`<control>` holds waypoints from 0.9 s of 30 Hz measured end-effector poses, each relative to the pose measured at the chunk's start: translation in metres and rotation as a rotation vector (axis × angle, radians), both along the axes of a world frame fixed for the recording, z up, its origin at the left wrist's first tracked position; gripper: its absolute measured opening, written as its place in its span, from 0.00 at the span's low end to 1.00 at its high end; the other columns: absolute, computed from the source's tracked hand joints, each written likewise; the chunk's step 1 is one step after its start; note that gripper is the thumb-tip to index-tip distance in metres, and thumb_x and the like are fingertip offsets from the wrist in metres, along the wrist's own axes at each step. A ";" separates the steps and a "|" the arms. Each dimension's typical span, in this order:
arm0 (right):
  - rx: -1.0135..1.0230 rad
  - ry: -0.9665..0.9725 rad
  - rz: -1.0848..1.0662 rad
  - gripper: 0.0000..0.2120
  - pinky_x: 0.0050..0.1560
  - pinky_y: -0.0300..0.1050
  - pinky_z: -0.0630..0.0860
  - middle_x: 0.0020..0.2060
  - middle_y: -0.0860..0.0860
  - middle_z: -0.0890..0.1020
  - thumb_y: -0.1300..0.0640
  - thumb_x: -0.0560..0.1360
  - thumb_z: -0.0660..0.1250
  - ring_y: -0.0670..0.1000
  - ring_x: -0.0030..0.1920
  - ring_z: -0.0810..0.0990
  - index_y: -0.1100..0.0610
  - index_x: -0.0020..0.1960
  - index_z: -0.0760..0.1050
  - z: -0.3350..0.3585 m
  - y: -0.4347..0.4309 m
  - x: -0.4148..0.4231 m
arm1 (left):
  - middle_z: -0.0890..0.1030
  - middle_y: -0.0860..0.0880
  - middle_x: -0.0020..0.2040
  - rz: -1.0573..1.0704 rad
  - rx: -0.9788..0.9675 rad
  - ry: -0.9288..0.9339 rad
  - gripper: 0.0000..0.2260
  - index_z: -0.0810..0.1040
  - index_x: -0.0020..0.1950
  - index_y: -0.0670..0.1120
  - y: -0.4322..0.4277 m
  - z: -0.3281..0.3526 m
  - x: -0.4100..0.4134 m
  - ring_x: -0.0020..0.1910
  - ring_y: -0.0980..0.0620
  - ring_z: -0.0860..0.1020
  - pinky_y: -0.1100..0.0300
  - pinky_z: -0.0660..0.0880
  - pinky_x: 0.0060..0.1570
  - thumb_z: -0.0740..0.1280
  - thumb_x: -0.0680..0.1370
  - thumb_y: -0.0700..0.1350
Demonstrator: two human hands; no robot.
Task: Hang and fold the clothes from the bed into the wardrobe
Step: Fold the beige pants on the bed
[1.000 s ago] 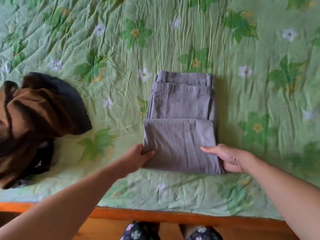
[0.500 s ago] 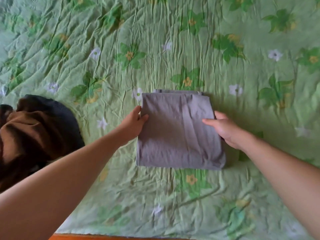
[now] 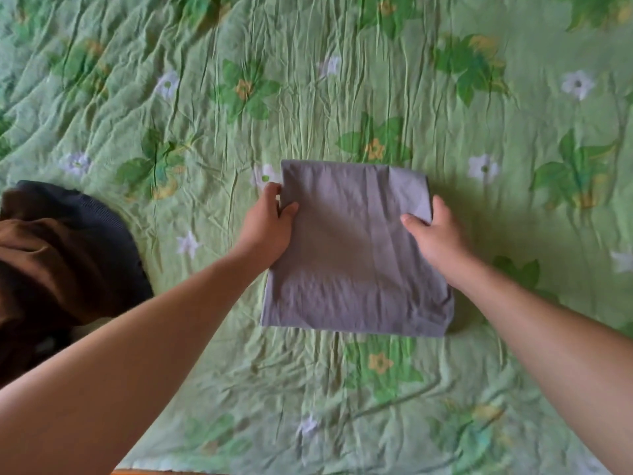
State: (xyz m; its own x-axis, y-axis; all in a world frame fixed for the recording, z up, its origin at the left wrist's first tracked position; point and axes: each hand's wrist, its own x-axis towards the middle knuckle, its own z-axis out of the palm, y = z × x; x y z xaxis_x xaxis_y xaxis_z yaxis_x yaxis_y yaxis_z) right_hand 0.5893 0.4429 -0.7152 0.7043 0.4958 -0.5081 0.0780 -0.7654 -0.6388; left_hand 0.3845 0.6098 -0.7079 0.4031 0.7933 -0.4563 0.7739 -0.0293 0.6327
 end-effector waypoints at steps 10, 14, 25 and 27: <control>-0.082 -0.746 0.854 0.38 0.73 0.76 0.50 0.82 0.57 0.46 0.31 0.78 0.53 0.61 0.81 0.44 0.47 0.83 0.51 -0.034 -0.066 -0.060 | 0.48 0.41 0.82 -0.695 0.581 0.240 0.30 0.53 0.82 0.54 -0.092 -0.033 -0.068 0.81 0.42 0.46 0.37 0.53 0.76 0.55 0.82 0.61; -0.137 -0.663 0.855 0.39 0.74 0.75 0.48 0.82 0.58 0.43 0.30 0.77 0.51 0.62 0.81 0.41 0.46 0.83 0.46 -0.051 -0.062 -0.057 | 0.46 0.40 0.82 -0.714 0.567 0.218 0.32 0.53 0.82 0.53 -0.082 -0.052 -0.069 0.81 0.42 0.45 0.38 0.53 0.77 0.56 0.81 0.61; -0.224 -0.524 0.638 0.35 0.75 0.71 0.46 0.81 0.57 0.51 0.31 0.79 0.50 0.65 0.80 0.47 0.45 0.82 0.52 -0.032 0.047 -0.002 | 0.56 0.43 0.80 -0.804 0.561 0.391 0.33 0.47 0.82 0.56 0.019 -0.022 0.033 0.79 0.42 0.53 0.33 0.53 0.74 0.49 0.81 0.68; -0.248 -0.563 0.681 0.36 0.73 0.67 0.57 0.77 0.60 0.61 0.31 0.79 0.53 0.66 0.76 0.58 0.49 0.80 0.57 -0.024 0.048 0.000 | 0.65 0.44 0.74 -0.826 0.517 0.374 0.35 0.53 0.80 0.56 0.029 -0.015 0.037 0.73 0.41 0.63 0.37 0.63 0.67 0.53 0.78 0.70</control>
